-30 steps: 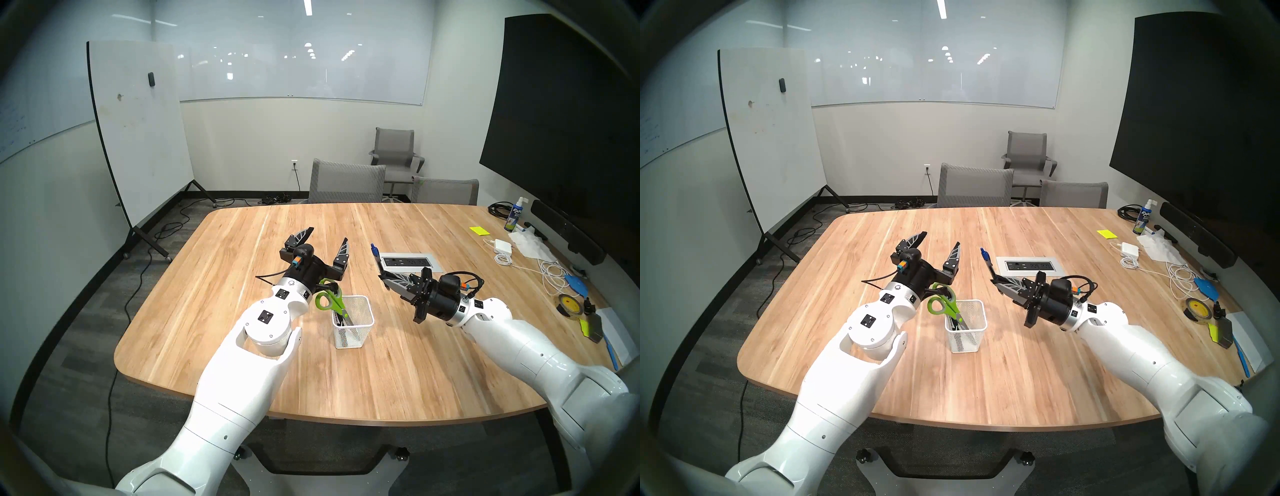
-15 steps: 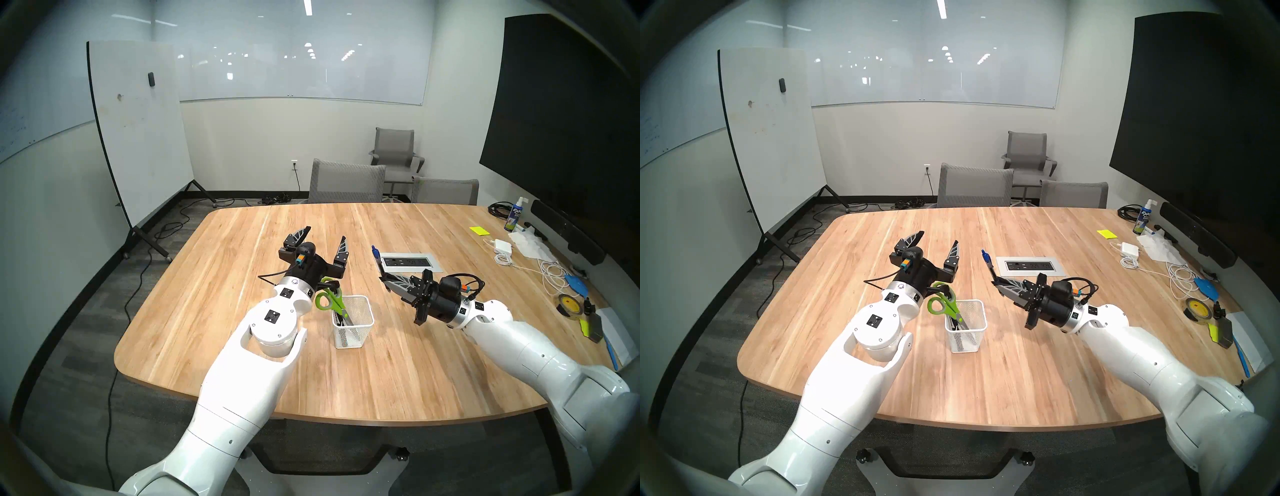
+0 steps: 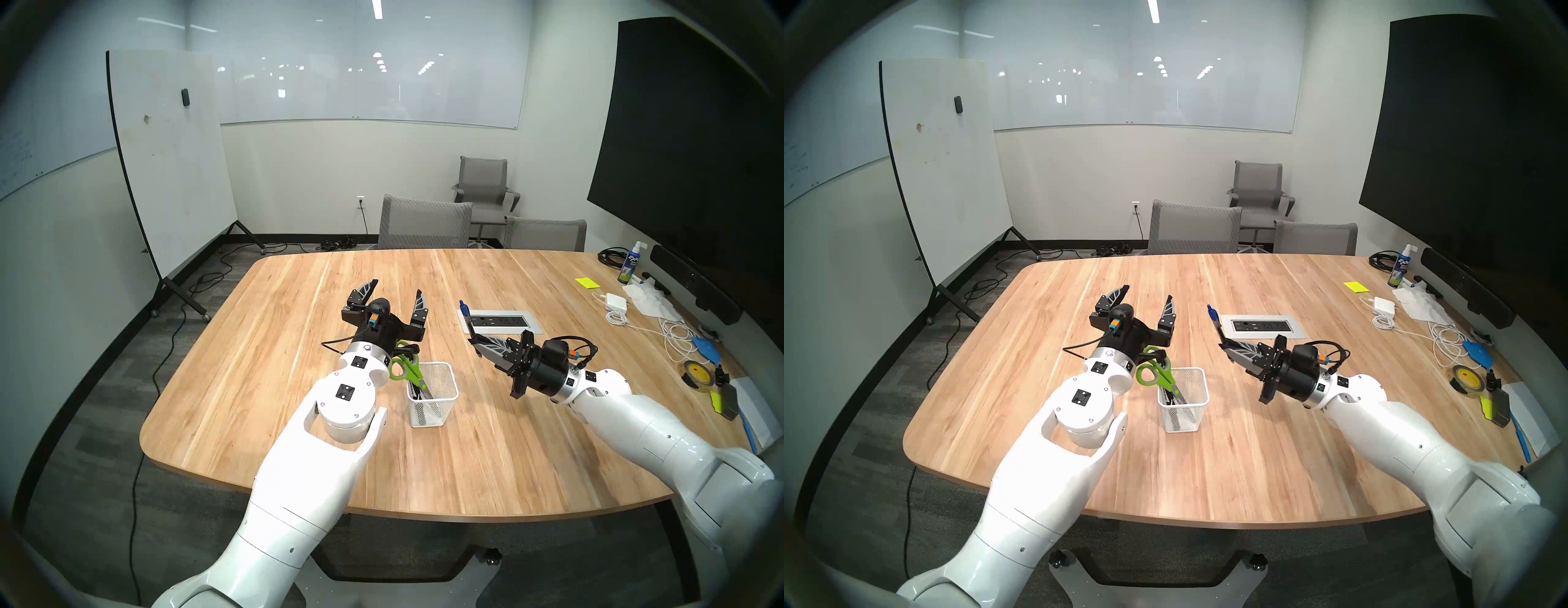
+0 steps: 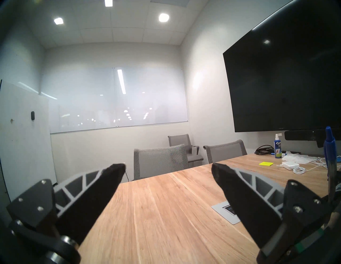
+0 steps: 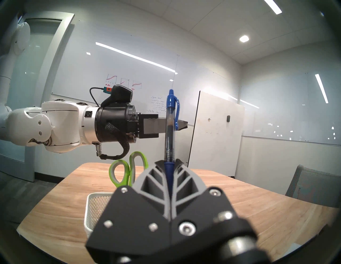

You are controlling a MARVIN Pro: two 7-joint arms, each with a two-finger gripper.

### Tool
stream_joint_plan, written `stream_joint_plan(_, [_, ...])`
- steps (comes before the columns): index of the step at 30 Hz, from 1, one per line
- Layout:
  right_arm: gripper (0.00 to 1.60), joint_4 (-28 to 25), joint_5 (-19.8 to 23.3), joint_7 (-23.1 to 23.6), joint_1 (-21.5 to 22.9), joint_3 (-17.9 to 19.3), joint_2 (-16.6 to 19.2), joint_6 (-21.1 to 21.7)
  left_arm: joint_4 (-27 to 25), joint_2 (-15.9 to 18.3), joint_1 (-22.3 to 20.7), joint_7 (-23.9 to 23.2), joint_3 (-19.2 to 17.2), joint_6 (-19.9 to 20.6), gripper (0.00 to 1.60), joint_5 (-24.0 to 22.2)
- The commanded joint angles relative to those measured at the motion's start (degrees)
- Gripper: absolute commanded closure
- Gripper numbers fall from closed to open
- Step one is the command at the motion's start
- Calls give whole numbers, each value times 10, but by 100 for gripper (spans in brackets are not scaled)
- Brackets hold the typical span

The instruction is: Place the pen, the marker, and the scissors into the pen holder

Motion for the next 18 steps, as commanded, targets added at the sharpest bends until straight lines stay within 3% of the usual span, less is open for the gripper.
stream_joint_plan(1, [160,-12,20,60,-7,4,26,-8,-17,-7,-4,5,1,-3,0,-1])
stream_joint_plan(13, [160,-55,40,43,-23,15,63,-25,-17,-4,-5,9,3,-2,0,-2])
stream_joint_plan(14, [160,-60,42,46,-22,17,65,-25,-6,-7,-9,19,8,-7,0,11])
stream_joint_plan(16, [160,-68,32,21,-20,17,66,-26,-63,-21,7,22,41,11,0,22])
stream_joint_plan(18, [160,-72,30,11,-18,17,65,-27,-67,-22,-2,18,64,8,0,21])
